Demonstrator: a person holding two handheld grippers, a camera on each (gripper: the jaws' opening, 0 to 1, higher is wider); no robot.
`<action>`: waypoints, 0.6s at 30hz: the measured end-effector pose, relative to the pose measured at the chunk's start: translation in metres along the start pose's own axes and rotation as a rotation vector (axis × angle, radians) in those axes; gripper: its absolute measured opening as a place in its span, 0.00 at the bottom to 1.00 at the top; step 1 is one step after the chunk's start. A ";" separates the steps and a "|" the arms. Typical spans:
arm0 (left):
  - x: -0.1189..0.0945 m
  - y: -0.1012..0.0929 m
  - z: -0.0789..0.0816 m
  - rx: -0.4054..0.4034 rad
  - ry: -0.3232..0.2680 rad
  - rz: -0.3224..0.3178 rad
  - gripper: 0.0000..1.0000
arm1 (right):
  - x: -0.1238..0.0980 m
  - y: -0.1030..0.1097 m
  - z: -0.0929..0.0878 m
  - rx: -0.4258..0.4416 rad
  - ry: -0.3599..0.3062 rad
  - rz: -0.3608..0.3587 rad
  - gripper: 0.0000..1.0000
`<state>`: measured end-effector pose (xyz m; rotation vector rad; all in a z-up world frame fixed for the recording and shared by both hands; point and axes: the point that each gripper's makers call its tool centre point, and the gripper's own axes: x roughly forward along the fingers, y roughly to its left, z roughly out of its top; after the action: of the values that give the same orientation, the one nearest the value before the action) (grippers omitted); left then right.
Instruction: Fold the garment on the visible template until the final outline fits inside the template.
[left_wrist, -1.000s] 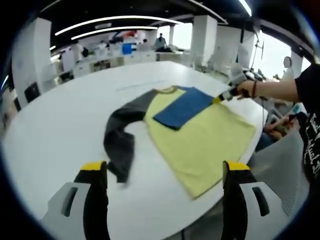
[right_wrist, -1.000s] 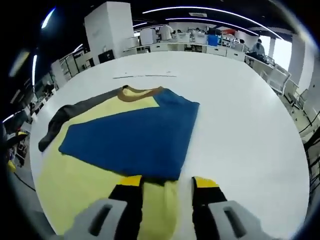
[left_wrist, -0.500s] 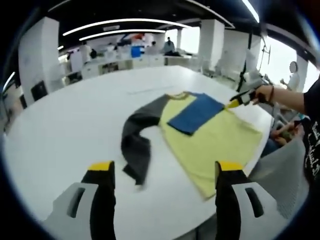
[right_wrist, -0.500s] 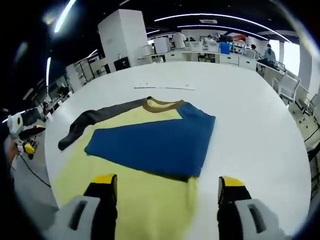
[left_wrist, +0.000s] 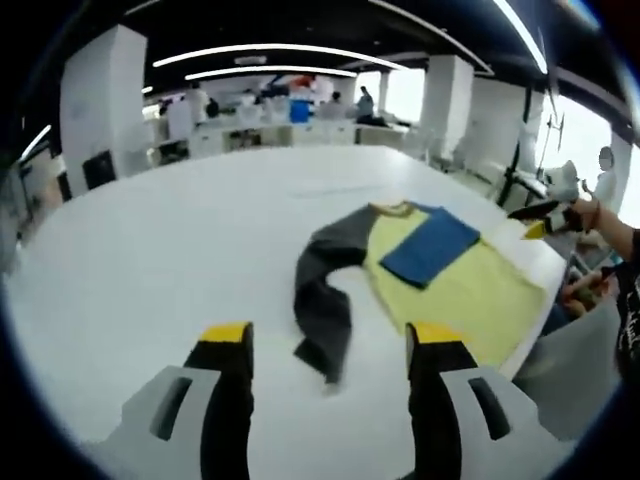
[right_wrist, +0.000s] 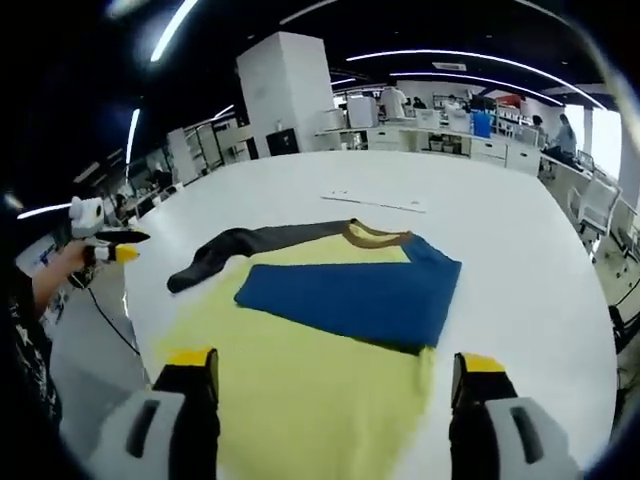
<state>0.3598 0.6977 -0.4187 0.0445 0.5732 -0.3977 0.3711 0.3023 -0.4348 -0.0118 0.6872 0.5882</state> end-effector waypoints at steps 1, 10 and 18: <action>0.001 0.003 -0.002 0.012 0.009 0.010 0.57 | -0.002 0.005 -0.003 -0.002 0.000 0.002 0.99; 0.020 0.027 -0.026 0.099 0.058 0.067 0.45 | -0.021 0.023 -0.015 -0.046 0.027 0.004 0.99; 0.043 0.038 -0.039 0.000 0.071 0.050 0.40 | -0.030 0.023 -0.012 -0.101 0.036 0.008 0.99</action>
<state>0.3866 0.7232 -0.4774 0.0725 0.6407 -0.3486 0.3338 0.3037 -0.4221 -0.1137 0.6920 0.6312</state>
